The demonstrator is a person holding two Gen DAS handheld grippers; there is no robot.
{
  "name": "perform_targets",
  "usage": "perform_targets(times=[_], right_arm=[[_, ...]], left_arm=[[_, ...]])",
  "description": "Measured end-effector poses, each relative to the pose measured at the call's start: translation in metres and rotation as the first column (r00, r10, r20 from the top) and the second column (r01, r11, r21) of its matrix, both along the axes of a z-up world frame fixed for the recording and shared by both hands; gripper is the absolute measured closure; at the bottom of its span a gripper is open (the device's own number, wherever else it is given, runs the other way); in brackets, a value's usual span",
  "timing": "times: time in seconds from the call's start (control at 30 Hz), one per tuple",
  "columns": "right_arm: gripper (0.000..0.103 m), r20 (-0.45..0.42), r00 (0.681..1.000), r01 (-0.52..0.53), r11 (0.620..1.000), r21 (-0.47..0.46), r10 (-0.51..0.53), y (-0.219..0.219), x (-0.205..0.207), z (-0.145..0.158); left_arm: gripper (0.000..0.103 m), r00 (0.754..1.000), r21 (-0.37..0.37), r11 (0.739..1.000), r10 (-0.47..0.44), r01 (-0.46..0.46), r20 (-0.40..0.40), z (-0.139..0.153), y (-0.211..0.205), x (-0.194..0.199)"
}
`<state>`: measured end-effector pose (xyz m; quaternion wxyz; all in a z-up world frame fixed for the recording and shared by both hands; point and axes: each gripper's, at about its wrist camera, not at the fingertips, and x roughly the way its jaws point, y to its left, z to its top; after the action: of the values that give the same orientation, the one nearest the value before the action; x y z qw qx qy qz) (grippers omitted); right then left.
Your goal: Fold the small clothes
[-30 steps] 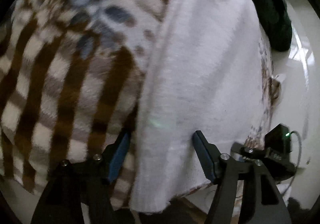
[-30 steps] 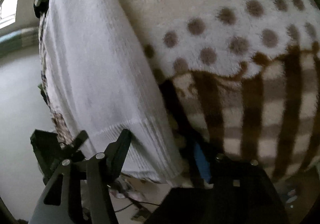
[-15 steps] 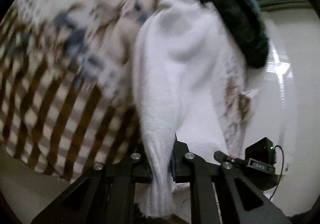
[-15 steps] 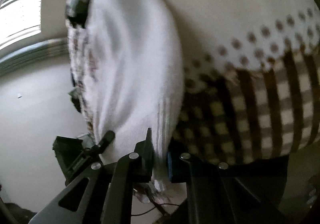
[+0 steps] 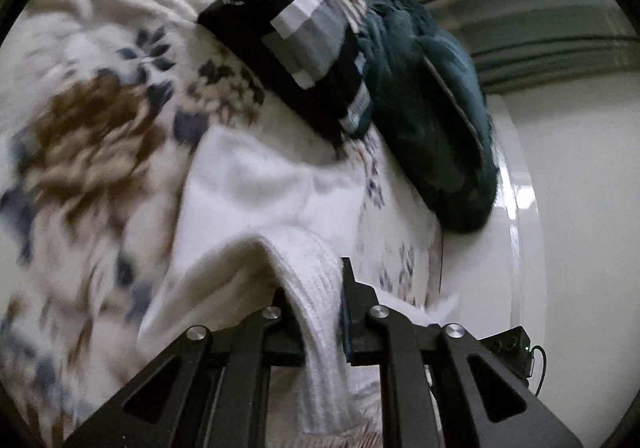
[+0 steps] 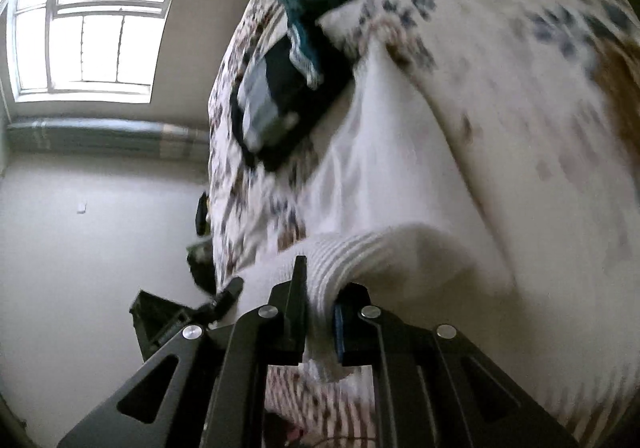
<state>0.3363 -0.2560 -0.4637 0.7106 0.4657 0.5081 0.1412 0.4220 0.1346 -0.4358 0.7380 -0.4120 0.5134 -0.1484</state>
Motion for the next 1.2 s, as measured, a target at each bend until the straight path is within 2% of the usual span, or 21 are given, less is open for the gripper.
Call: perform_targets(times=[0.1, 0.17, 0.2, 0.23, 0.27, 0.3, 0.37, 0.43, 0.47, 0.53, 0.63, 0.67, 0.7, 0.73, 0.77, 0.8, 0.87, 0.97, 1.03, 1.1, 1.2], right_arm=[[0.092, -0.025, 1.0, 0.009, 1.0, -0.002, -0.009, 0.003, 0.078, -0.023], [0.088, -0.05, 0.999, -0.006, 1.0, 0.012, 0.006, 0.011, 0.131, -0.044], [0.088, -0.073, 0.997, -0.007, 1.0, 0.023, 0.009, 0.01, 0.147, -0.052], [0.084, -0.099, 0.995, -0.003, 0.998, 0.055, 0.009, 0.008, 0.167, -0.061], [0.067, -0.101, 0.995, -0.002, 0.998, 0.066, 0.008, 0.006, 0.176, -0.063], [0.058, -0.084, 0.996, 0.001, 0.998, 0.066, 0.004, 0.002, 0.181, -0.062], [0.043, -0.034, 0.999, -0.005, 1.0, 0.03, 0.006, -0.005, 0.187, -0.055], [0.043, -0.027, 0.999, -0.033, 0.998, -0.053, 0.032, -0.01, 0.19, -0.052], [0.043, -0.033, 0.998, -0.057, 0.993, -0.107, 0.054, -0.01, 0.191, -0.051], [0.043, -0.052, 0.991, -0.131, 0.959, -0.25, 0.122, -0.005, 0.191, -0.051], [0.043, -0.09, 0.977, -0.211, 0.927, -0.309, 0.193, 0.006, 0.194, -0.064], [0.043, -0.121, 0.971, -0.234, 0.92, -0.315, 0.206, 0.01, 0.198, -0.073], [0.043, -0.14, 0.966, -0.25, 0.915, -0.316, 0.216, 0.014, 0.199, -0.08], [0.048, -0.173, 0.957, -0.28, 0.905, -0.321, 0.234, 0.021, 0.204, -0.09], [0.075, -0.192, 0.952, -0.292, 0.898, -0.33, 0.239, 0.026, 0.208, -0.097], [0.087, -0.208, 0.948, -0.299, 0.893, -0.337, 0.24, 0.029, 0.209, -0.101], [0.09, -0.178, 0.96, -0.272, 0.883, -0.383, 0.218, 0.033, 0.211, -0.096], [0.093, -0.129, 0.97, -0.242, 0.87, -0.429, 0.206, 0.035, 0.209, -0.077], [0.094, -0.095, 0.973, -0.229, 0.856, -0.464, 0.209, 0.039, 0.209, -0.065], [0.094, -0.076, 0.973, -0.227, 0.84, -0.493, 0.218, 0.045, 0.217, -0.06], [0.094, -0.121, 0.967, -0.253, 0.811, -0.527, 0.223, 0.052, 0.236, -0.071]], left_arm=[[0.086, 0.997, -0.066, 0.997, 0.038, -0.042, -0.06, -0.035, 0.005, 0.046], [0.057, 0.99, -0.165, 0.98, 0.095, -0.112, -0.106, -0.055, 0.015, 0.07], [0.052, 0.985, -0.203, 0.967, 0.136, -0.156, -0.11, -0.059, 0.023, 0.076], [0.048, 0.978, -0.213, 0.956, 0.185, -0.203, -0.099, -0.057, 0.033, 0.079], [0.047, 0.974, -0.213, 0.951, 0.213, -0.226, -0.081, -0.055, 0.039, 0.079], [0.045, 0.971, -0.203, 0.95, 0.227, -0.237, -0.068, -0.052, 0.043, 0.078], [0.045, 0.977, -0.103, 0.972, 0.211, -0.213, -0.032, -0.043, 0.046, 0.076], [0.045, 0.991, 0.059, 0.989, 0.136, -0.136, 0.001, -0.036, 0.037, 0.08], [0.045, 0.997, 0.143, 0.987, 0.071, -0.072, 0.011, -0.037, 0.027, 0.085], [0.045, 0.998, 0.293, 0.954, -0.066, 0.062, 0.003, -0.042, 0.003, 0.1], [0.045, 0.976, 0.43, 0.879, -0.214, 0.209, -0.037, -0.058, -0.029, 0.117], [0.049, 0.965, 0.466, 0.848, -0.256, 0.254, -0.06, -0.067, -0.04, 0.125], [0.056, 0.956, 0.475, 0.833, -0.284, 0.282, -0.069, -0.074, -0.047, 0.129], [0.093, 0.95, 0.481, 0.824, -0.302, 0.3, -0.075, -0.077, -0.051, 0.131], [0.095, 0.949, 0.495, 0.815, -0.306, 0.301, -0.073, -0.075, -0.052, 0.13], [0.096, 0.952, 0.493, 0.823, -0.303, 0.283, -0.04, -0.07, -0.049, 0.128], [0.096, 0.962, 0.493, 0.842, -0.271, 0.22, 0.033, -0.051, -0.035, 0.12], [0.096, 0.98, 0.435, 0.888, -0.193, 0.151, 0.054, -0.04, -0.012, 0.116], [0.096, 0.989, 0.382, 0.915, -0.148, 0.128, 0.024, -0.048, 0.0, 0.124], [0.096, 0.99, 0.345, 0.928, -0.136, 0.143, -0.045, -0.069, 0.008, 0.139], [0.095, 0.98, 0.278, 0.945, -0.135, 0.171, -0.143, -0.102, 0.016, 0.157]])
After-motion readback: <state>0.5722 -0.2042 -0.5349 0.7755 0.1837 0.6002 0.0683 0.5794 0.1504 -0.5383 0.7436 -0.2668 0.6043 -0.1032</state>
